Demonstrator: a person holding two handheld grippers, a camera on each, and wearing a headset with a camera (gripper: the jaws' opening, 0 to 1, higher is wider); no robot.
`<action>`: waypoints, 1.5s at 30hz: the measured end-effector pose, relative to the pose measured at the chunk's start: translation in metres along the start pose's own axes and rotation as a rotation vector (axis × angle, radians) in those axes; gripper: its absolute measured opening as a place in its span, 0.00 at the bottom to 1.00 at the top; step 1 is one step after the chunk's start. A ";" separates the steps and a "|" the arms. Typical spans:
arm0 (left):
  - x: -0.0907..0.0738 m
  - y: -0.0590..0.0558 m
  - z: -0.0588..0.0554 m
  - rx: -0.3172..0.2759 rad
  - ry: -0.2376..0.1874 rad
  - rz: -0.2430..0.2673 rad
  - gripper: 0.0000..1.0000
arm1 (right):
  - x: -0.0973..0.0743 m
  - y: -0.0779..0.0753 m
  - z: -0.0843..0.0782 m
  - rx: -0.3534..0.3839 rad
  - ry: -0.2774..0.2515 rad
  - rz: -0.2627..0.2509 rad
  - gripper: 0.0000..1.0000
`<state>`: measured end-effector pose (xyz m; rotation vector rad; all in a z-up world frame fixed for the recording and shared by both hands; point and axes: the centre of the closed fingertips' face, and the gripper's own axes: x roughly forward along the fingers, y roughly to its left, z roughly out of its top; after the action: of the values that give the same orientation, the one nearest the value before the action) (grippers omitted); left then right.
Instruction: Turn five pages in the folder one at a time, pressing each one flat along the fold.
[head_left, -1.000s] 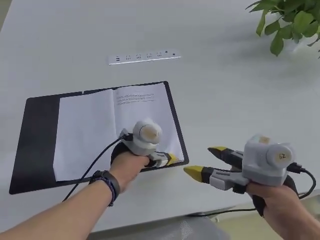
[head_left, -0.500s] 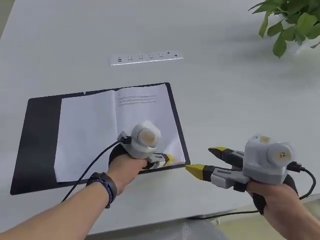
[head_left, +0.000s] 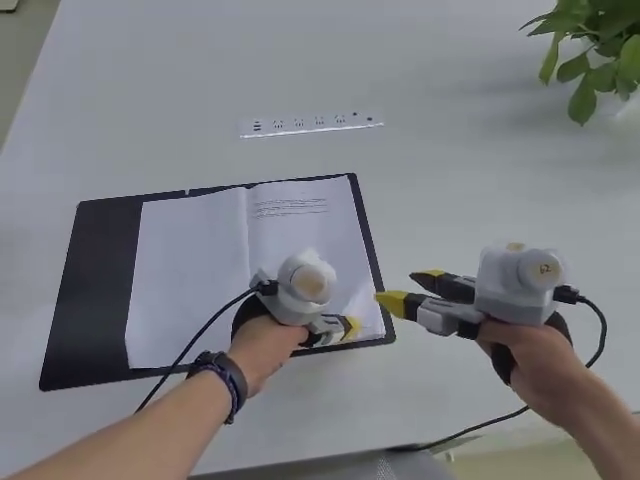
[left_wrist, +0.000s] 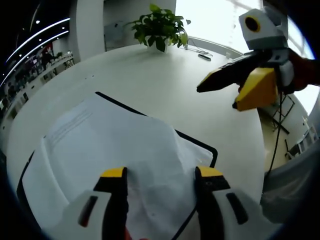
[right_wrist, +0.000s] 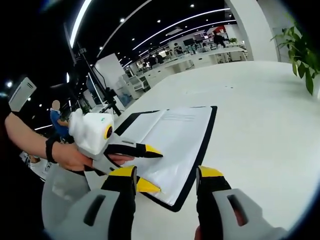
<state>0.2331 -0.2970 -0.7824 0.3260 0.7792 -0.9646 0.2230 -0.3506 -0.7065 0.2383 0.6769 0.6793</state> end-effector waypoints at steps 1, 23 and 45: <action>0.000 0.000 0.000 0.000 0.000 0.000 0.54 | 0.003 0.000 0.001 0.002 0.002 0.004 0.46; -0.001 0.001 0.000 -0.004 0.000 -0.003 0.55 | 0.053 -0.005 -0.012 0.144 0.055 0.089 0.38; -0.022 -0.005 0.009 -0.063 -0.034 -0.049 0.68 | 0.053 0.005 -0.025 0.232 0.049 0.127 0.14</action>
<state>0.2259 -0.2920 -0.7600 0.2358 0.7876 -0.9866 0.2348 -0.3131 -0.7497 0.4835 0.7934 0.7300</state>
